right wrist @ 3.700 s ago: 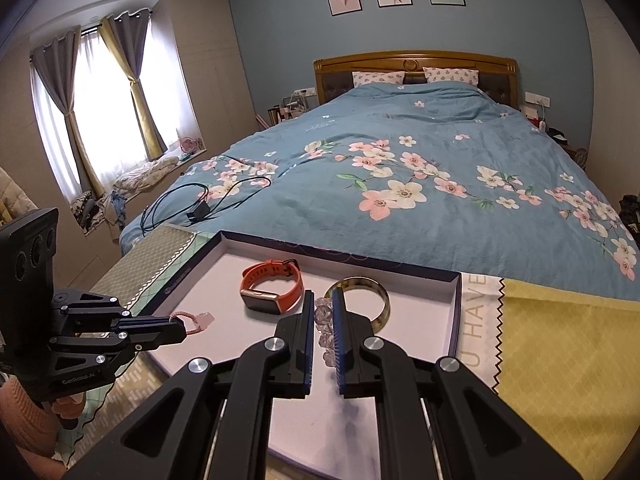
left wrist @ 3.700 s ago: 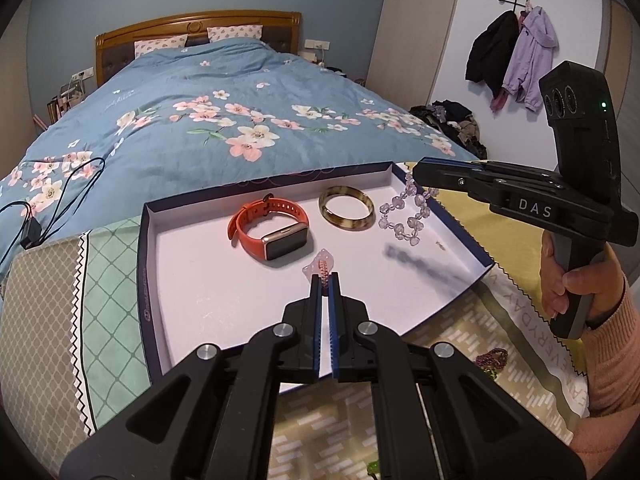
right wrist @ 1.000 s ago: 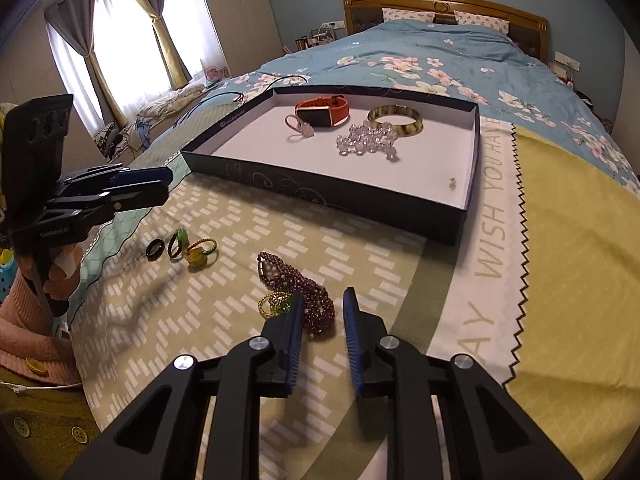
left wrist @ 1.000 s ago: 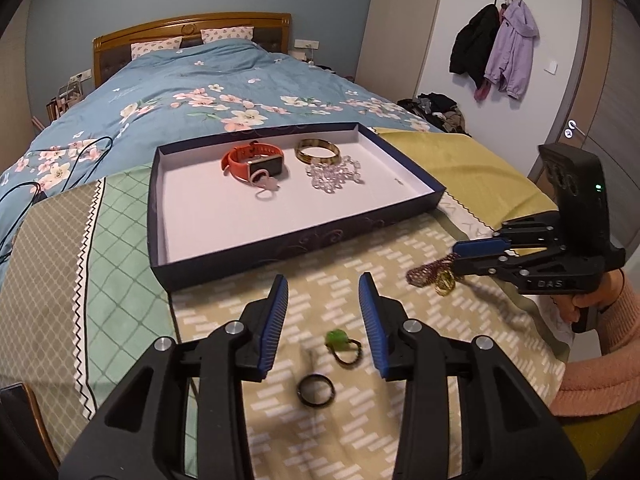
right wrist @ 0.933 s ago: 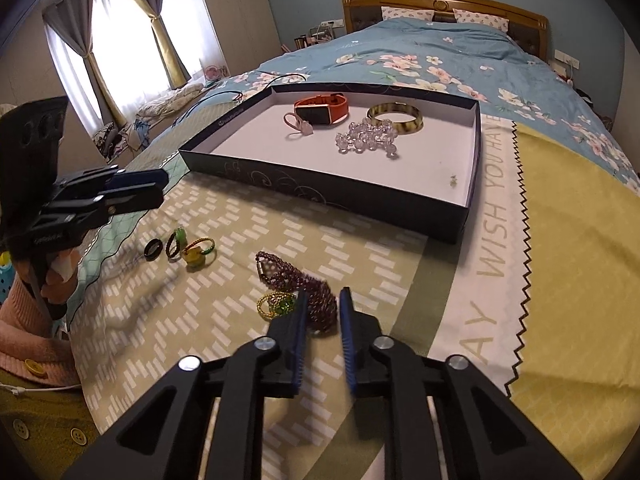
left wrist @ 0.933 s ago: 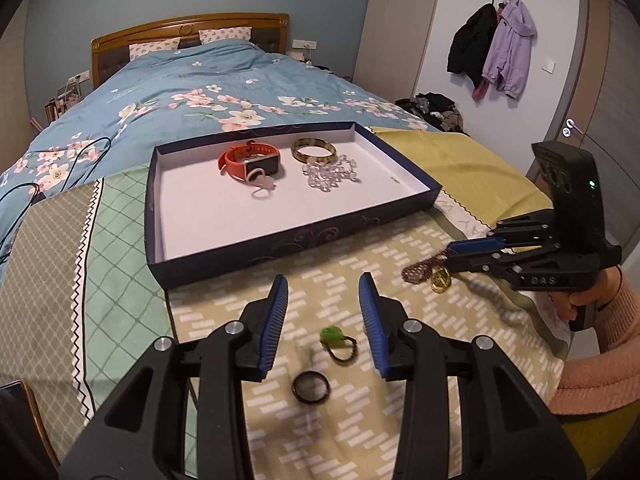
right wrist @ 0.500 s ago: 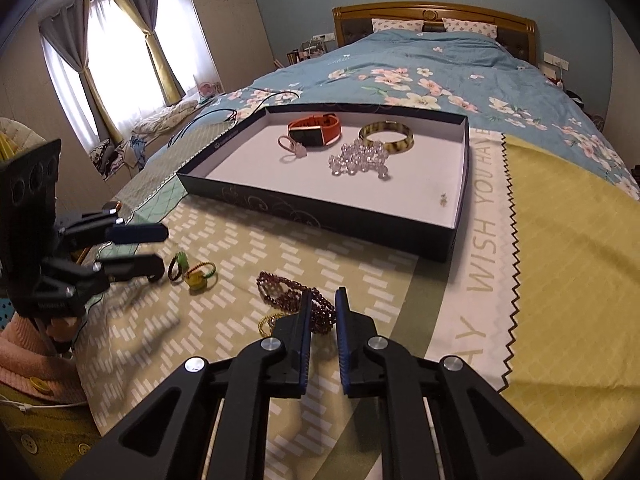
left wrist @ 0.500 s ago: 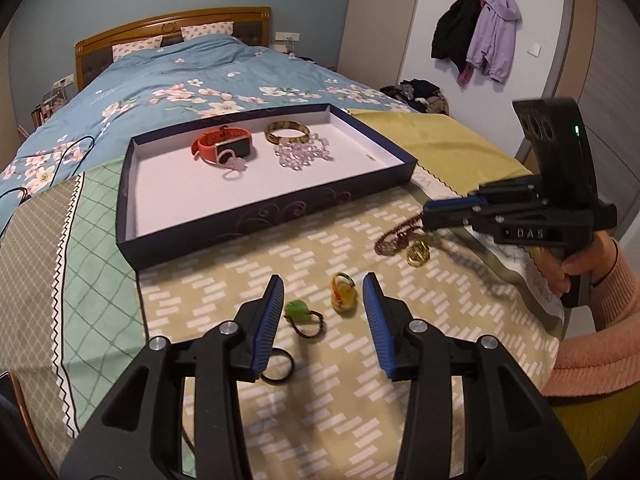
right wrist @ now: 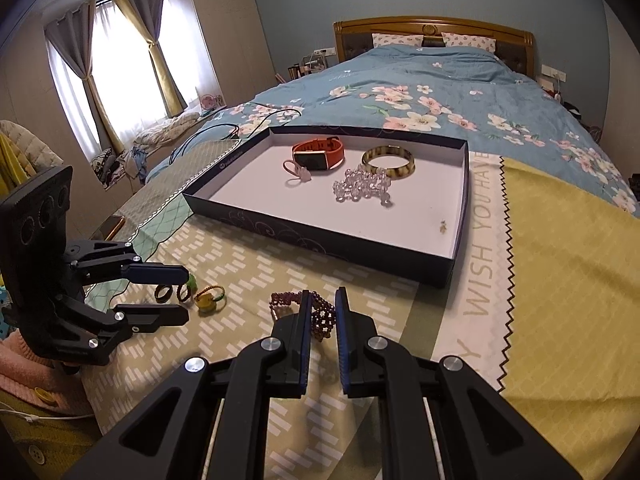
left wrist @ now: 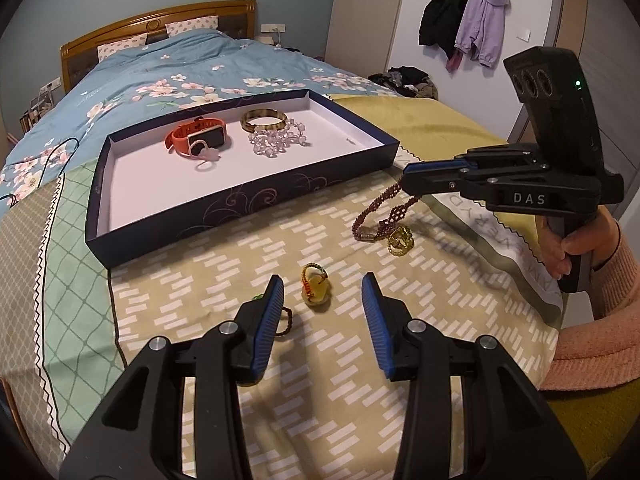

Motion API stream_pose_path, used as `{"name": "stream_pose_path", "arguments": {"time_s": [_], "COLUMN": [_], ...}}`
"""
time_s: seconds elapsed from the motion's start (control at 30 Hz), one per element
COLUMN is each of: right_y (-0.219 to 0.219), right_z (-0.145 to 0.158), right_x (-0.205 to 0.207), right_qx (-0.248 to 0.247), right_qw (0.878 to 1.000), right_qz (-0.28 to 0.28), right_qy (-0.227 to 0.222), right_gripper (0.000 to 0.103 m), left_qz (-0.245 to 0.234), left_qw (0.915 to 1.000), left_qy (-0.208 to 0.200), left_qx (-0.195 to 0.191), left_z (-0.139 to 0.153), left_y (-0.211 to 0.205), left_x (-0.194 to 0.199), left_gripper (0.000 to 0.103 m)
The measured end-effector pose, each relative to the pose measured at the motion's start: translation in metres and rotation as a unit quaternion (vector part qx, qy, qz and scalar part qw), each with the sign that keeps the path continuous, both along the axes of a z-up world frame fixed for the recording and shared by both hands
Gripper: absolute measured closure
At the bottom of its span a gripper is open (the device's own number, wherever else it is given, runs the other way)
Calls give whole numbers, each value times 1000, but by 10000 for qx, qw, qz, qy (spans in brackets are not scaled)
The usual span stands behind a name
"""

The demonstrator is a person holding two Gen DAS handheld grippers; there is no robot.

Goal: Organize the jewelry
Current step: 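Close the right tool on the dark red beaded bracelet, then lift the beaded bracelet with the right tool while the left tool grasps the black ring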

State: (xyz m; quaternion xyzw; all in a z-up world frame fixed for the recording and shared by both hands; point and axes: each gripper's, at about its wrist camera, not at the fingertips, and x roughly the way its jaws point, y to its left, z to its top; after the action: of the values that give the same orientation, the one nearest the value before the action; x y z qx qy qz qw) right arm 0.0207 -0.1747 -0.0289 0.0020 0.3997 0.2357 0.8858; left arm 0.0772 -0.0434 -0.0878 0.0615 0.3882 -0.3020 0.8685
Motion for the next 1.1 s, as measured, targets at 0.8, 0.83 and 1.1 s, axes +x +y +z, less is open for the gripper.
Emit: {"name": "stream_pose_path", "arguments": {"time_s": [0.8, 0.83, 1.1], "right_y": [-6, -6, -7], "right_z": [-4, -4, -7], "right_x": [2, 2, 2], "right_qx": [131, 137, 206], "right_qw": [9998, 9998, 9997], "right_qz": [-118, -121, -91], "right_qy": [18, 20, 66], "right_gripper": [93, 93, 93], "left_qz": [53, 76, 384], "left_qw": [9999, 9999, 9990], "left_qy": [-110, -110, -89], "left_qx": [-24, -15, 218], "left_z": [1, 1, -2], "left_y": [10, 11, 26], "left_x": [-8, -8, -10], "left_gripper": [63, 63, 63]}}
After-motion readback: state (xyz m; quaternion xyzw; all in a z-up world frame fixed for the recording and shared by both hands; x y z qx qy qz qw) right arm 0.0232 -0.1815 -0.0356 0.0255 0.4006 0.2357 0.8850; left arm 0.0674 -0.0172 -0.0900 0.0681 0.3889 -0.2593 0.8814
